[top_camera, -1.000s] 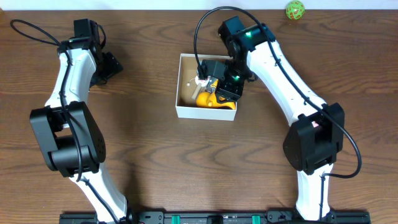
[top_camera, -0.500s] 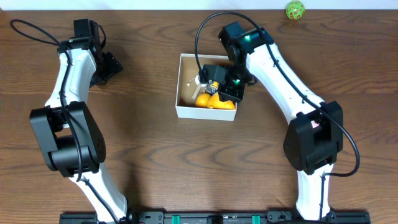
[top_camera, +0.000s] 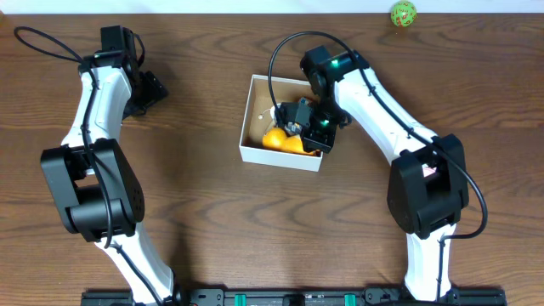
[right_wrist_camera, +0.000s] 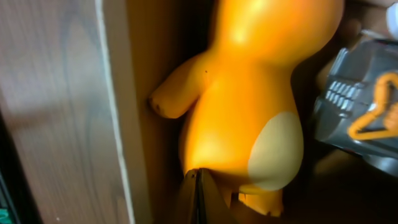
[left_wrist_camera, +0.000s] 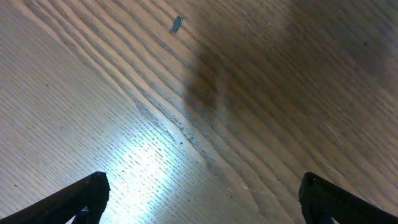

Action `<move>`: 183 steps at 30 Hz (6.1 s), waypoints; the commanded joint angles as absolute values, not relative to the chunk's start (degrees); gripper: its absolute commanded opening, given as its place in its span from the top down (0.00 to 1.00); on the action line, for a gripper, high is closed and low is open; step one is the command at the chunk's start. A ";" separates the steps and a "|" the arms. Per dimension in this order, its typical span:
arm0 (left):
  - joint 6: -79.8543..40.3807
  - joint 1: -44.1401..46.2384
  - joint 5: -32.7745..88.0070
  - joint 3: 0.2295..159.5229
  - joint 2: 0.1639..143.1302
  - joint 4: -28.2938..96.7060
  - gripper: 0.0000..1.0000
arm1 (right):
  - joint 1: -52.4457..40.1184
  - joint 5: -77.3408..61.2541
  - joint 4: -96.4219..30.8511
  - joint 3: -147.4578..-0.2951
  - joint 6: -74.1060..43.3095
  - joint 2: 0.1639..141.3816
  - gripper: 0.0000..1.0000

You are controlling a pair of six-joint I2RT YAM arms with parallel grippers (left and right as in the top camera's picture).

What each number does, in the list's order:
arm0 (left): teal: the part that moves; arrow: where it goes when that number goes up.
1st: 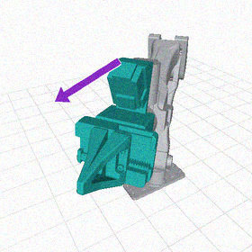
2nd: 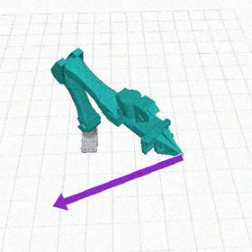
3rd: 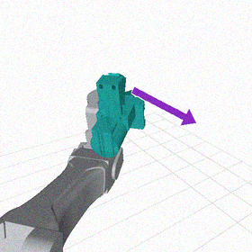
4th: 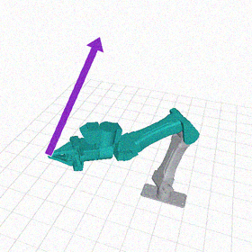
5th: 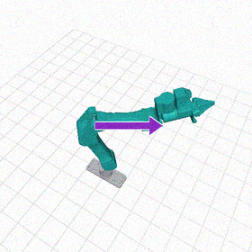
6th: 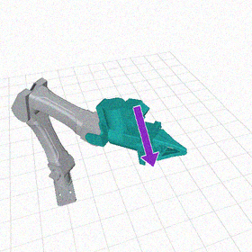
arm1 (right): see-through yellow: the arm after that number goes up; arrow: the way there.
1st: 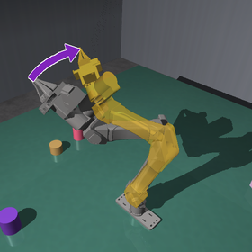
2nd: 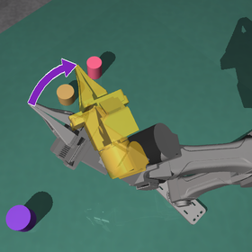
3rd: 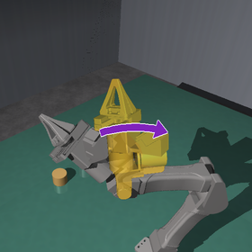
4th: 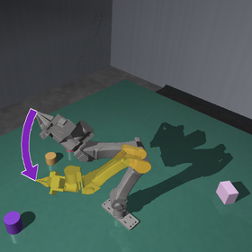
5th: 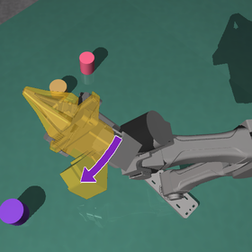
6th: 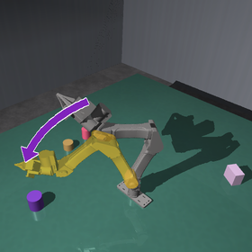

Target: Pack container

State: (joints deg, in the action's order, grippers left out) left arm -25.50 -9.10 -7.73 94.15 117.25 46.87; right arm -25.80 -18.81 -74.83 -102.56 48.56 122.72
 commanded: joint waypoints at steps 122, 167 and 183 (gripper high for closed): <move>-25.63 -9.30 -8.43 93.76 117.34 47.03 0.02 | -25.56 -18.50 -49.54 -114.15 44.12 131.98 0.99; -25.63 -9.30 -8.43 93.76 117.34 47.03 0.02 | -19.75 -28.71 -37.93 -118.19 35.88 128.64 0.99; -25.63 -9.30 -8.43 93.76 117.34 47.03 0.02 | -15.66 7.09 -55.22 -119.26 23.77 117.38 0.99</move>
